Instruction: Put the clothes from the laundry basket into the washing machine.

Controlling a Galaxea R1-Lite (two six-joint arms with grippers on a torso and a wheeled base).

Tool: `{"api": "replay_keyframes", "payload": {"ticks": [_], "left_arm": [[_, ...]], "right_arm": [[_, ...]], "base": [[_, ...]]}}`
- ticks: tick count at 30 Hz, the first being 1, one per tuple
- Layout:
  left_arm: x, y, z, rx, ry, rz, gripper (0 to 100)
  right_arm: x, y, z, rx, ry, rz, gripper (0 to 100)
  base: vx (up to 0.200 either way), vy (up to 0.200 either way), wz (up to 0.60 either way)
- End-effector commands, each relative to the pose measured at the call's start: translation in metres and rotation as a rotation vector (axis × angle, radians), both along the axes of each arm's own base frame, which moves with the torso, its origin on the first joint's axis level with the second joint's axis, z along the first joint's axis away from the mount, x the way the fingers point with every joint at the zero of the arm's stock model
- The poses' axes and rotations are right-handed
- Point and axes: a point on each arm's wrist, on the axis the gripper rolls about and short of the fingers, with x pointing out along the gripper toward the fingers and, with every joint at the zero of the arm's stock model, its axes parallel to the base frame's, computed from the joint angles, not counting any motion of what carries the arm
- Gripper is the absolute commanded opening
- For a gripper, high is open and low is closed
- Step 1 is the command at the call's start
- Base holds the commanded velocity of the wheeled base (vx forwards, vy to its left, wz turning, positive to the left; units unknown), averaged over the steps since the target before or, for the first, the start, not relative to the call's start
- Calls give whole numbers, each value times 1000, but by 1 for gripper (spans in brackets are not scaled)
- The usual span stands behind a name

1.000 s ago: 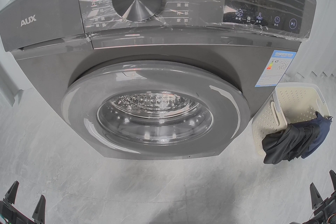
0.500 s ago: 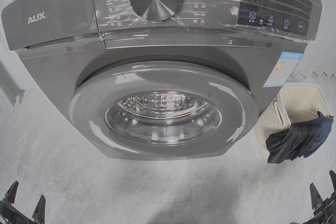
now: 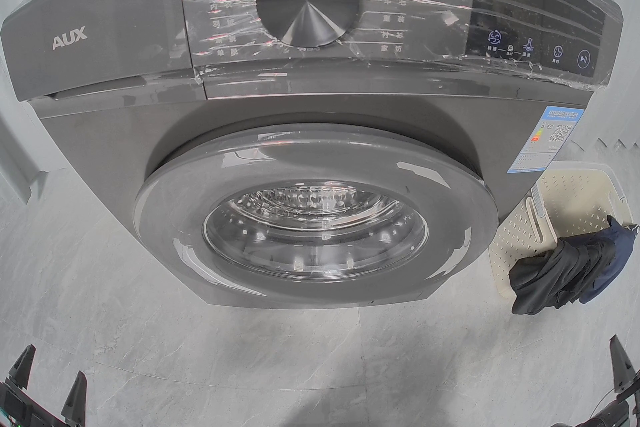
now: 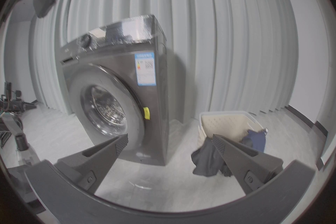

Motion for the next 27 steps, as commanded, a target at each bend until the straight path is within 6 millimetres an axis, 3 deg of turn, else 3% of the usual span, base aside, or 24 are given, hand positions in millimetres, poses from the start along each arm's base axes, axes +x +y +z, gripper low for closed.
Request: {"api": "replay_keyframes", "payload": {"ticks": [1, 6, 12, 15, 21, 27], "left_arm": [[0, 0, -5, 0, 4, 0, 100], [0, 0, -5, -1, 4, 0, 100], [0, 0, -5, -1, 4, 2, 100], [0, 0, -5, -1, 4, 0, 100], [0, 0, -5, 0, 4, 2, 100], [0, 0, -5, 0, 4, 2, 100]], "right_arm": [[29, 4, 56, 2, 115, 188, 100], [74, 6, 59, 17, 274, 294, 100], [113, 23, 65, 13, 303, 469, 100], [119, 33, 63, 28, 332, 506, 100], [120, 52, 59, 58, 405, 595, 100], [135, 64, 57, 45, 464, 607, 100]], "base": [[0, 0, 0], [0, 0, 0], [0, 0, 0], [0, 0, 0], [200, 0, 0], [0, 0, 0]]}}
